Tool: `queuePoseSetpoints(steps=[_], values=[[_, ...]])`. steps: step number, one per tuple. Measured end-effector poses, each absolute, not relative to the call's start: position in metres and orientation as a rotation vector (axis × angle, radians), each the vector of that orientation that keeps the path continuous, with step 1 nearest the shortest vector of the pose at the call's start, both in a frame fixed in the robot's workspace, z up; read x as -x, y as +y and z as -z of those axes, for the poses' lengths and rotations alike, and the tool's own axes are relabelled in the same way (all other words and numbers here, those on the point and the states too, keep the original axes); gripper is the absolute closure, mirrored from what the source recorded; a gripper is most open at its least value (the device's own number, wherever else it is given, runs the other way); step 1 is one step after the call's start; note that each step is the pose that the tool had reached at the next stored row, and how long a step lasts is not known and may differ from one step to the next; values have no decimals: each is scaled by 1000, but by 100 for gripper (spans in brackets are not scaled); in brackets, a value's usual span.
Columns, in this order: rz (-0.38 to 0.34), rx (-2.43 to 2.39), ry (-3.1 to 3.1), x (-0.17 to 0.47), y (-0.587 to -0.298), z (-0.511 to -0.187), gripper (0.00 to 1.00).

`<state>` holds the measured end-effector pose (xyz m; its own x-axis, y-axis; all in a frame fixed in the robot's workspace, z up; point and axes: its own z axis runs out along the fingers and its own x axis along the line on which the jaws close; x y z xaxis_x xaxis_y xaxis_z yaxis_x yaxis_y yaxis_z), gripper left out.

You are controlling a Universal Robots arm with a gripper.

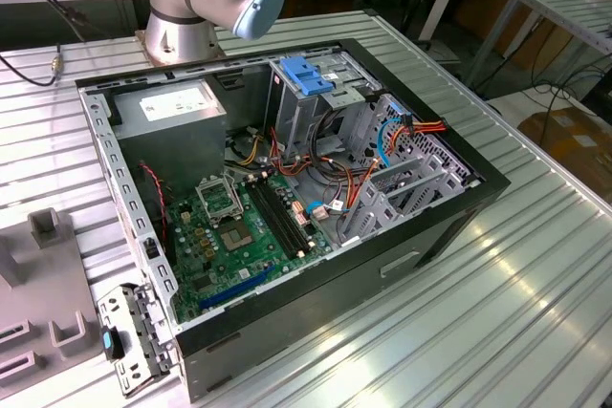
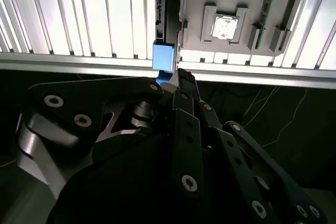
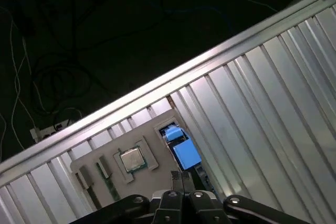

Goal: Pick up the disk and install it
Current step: 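Pick up the disk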

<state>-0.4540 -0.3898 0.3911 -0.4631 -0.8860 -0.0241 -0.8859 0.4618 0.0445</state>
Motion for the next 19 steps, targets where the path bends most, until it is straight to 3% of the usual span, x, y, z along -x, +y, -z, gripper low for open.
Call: queuePoseSetpoints(steps=[12, 16, 17, 19], values=[[77, -1915, -2480, 454, -390, -389, 89], [45, -1982, -2445, 454, -383, -386, 89], [35, -1999, -2434, 454, -382, -386, 89], [29, -2034, -2407, 454, -381, -385, 76]])
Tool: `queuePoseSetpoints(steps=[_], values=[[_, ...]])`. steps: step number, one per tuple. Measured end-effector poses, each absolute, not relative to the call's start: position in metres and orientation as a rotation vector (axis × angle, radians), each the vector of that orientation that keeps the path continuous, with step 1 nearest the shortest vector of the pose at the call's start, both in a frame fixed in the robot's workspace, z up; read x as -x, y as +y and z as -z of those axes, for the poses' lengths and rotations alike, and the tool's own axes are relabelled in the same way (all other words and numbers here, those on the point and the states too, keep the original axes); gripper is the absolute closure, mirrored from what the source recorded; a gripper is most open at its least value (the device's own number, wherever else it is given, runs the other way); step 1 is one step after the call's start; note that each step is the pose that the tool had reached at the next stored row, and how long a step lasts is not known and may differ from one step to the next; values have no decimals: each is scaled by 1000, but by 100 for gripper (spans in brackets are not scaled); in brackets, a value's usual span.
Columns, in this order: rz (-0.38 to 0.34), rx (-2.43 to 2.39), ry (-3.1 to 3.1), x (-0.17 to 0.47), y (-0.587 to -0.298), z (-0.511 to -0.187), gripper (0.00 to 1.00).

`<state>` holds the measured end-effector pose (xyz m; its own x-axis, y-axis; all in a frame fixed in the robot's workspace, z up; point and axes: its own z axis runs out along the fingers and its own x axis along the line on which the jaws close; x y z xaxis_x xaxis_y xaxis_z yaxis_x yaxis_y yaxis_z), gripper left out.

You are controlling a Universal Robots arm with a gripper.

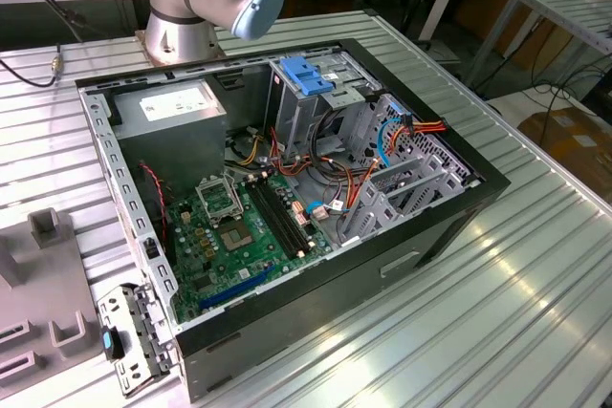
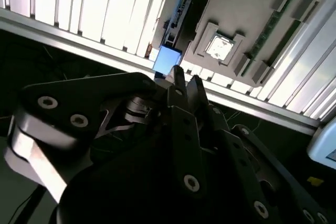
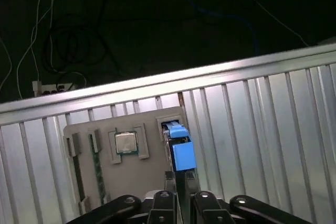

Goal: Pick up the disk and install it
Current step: 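Pick up the disk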

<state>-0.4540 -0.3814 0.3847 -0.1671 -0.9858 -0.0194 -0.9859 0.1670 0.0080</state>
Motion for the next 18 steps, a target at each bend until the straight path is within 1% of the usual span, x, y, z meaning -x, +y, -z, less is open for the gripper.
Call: queuePoseSetpoints(steps=[1, 2, 3, 5, 7, 8, 18], values=[[-29, 2043, 2374, 454, -381, -384, 76], [-28, 2074, 2348, 454, -381, -383, 71], [-28, 2117, 2309, 454, -381, -382, 58], [-29, 2165, 2265, 454, -381, -379, 47], [-29, 2171, 2258, 455, -381, -374, 47], [-29, 2174, 2256, 455, -381, -372, 40], [-28, 2194, 2235, 455, -381, -350, 40]])
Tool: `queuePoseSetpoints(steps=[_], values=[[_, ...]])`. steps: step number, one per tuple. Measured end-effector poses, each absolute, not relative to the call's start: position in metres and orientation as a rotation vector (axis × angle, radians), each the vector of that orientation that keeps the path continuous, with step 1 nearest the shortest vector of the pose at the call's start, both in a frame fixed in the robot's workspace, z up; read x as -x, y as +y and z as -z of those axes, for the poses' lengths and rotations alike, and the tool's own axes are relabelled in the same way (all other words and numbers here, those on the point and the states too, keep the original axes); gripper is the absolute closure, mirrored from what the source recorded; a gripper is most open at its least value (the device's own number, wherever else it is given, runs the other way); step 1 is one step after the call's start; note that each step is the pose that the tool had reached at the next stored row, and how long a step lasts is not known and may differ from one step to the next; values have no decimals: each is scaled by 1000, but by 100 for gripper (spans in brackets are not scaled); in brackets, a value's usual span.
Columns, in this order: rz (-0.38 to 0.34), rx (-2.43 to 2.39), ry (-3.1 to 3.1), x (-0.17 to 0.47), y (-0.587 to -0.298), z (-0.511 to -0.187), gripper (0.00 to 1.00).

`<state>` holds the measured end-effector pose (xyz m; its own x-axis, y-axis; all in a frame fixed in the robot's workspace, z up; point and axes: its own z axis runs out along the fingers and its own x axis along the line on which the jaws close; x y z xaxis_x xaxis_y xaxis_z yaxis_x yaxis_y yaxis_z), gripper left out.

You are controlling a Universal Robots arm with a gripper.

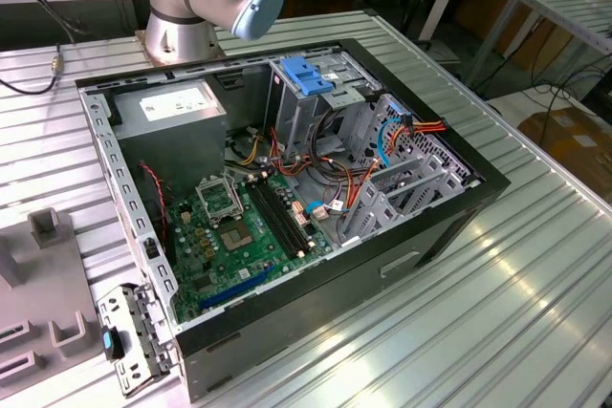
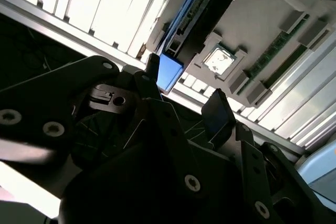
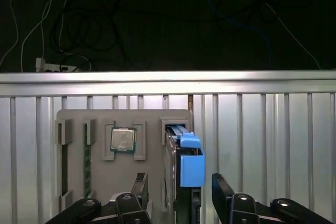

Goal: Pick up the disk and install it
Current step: 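Pick up the disk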

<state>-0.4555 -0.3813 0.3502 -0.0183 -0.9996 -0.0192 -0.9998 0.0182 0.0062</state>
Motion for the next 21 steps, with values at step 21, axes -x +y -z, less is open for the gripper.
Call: queuePoseSetpoints(steps=[21], values=[[-24, 2195, 2229, 461, -377, -311, 40]])
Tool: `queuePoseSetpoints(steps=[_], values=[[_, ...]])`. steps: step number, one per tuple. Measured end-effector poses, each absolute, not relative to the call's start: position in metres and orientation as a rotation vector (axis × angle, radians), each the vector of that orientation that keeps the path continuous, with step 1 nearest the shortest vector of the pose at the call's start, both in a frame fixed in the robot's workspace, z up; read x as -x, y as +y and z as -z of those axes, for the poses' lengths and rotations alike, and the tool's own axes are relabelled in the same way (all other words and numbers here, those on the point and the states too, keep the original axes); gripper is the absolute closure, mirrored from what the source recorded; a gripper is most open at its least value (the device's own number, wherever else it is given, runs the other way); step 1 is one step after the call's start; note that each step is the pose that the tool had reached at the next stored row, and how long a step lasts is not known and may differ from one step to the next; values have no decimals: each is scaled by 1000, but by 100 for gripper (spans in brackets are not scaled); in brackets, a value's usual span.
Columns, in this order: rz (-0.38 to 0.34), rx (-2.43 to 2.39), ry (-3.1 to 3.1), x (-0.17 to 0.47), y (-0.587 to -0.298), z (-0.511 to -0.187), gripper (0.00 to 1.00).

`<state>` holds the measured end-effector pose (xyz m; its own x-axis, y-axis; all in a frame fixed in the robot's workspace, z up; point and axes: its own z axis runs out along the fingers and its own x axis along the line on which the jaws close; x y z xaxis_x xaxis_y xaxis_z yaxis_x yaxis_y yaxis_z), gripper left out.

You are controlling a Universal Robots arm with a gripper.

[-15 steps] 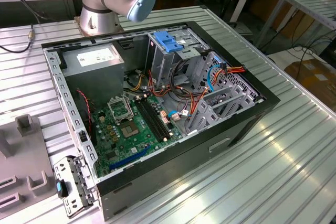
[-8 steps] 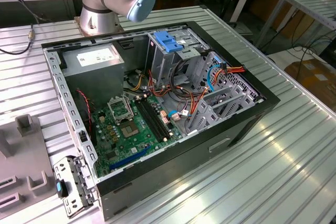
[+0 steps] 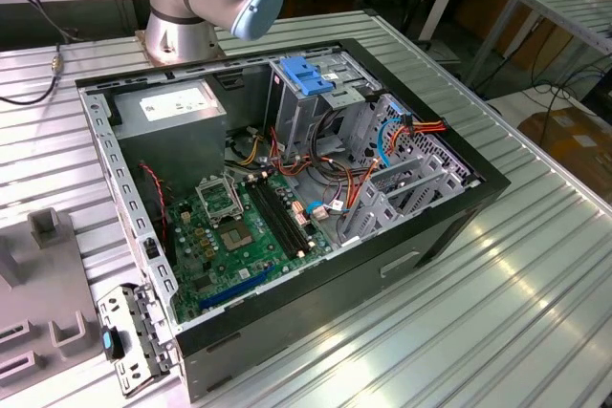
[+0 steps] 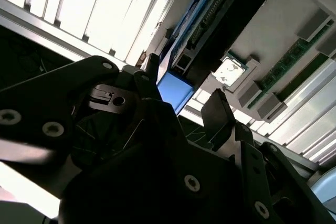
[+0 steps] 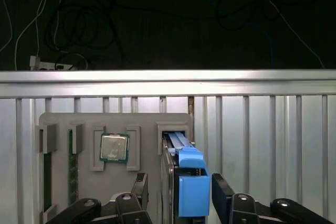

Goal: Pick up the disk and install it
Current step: 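Pick up the disk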

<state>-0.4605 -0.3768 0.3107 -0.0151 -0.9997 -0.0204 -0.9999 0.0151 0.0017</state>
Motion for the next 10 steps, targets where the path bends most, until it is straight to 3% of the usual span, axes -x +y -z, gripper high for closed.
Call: queuePoseSetpoints(steps=[10], values=[[-24, 2195, 2229, 461, -374, -290, 40]])
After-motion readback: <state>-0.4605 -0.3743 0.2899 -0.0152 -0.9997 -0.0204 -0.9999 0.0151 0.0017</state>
